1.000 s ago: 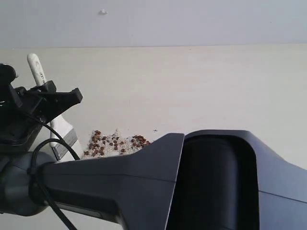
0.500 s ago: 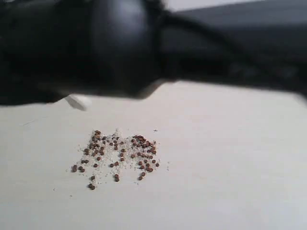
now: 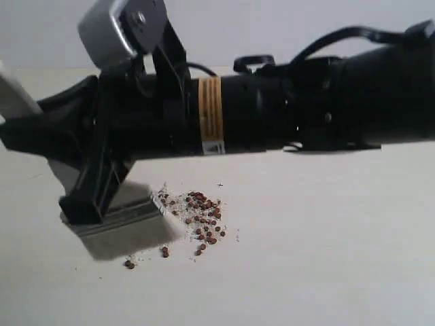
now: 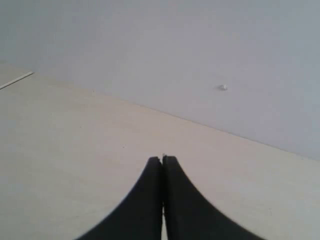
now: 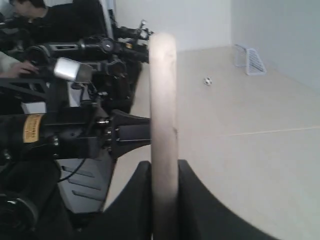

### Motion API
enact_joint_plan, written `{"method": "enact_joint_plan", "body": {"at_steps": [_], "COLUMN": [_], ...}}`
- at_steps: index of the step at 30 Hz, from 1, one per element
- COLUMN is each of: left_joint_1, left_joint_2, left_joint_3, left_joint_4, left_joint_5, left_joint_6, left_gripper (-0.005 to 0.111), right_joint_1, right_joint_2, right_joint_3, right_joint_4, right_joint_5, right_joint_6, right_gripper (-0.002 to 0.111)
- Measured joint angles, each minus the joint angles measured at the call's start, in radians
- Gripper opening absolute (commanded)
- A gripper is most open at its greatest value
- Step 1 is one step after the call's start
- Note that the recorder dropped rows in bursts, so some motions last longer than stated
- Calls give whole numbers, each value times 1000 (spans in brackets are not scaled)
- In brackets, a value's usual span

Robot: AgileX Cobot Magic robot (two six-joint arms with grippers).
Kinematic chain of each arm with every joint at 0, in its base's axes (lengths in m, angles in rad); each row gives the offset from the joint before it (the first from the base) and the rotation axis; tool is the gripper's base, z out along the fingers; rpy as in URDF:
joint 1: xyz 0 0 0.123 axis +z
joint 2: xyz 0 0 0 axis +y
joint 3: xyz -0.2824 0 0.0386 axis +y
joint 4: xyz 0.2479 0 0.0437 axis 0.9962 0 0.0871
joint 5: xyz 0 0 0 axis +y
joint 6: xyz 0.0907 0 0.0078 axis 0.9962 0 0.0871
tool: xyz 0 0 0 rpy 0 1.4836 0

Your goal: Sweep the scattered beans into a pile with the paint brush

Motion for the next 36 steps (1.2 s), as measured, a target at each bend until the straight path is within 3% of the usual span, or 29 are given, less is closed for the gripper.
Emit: {"method": "enact_joint_plan", "body": {"at_steps": [4, 7, 16, 26, 36], "left_joint_1": [0, 0, 0, 0, 0], "left_joint_2": [0, 0, 0, 0, 0], "left_joint_3": [0, 0, 0, 0, 0], "left_joint_4": [0, 0, 0, 0, 0], "left_joint_5": [0, 0, 0, 0, 0], "left_joint_6": [0, 0, 0, 0, 0], "left_gripper": [0, 0, 0, 0, 0], "right_joint_1": [0, 0, 0, 0, 0], "right_joint_2": [95, 182, 380, 413, 462], "right_joint_3": [62, 69, 69, 69, 69], "right_joint_4": [139, 249, 465, 520, 720], "right_joint_5": [-215, -274, -279, -283, -292], "right_joint_6": [-123, -192, -279, -309, -349], "right_gripper": [0, 0, 0, 0, 0]}}
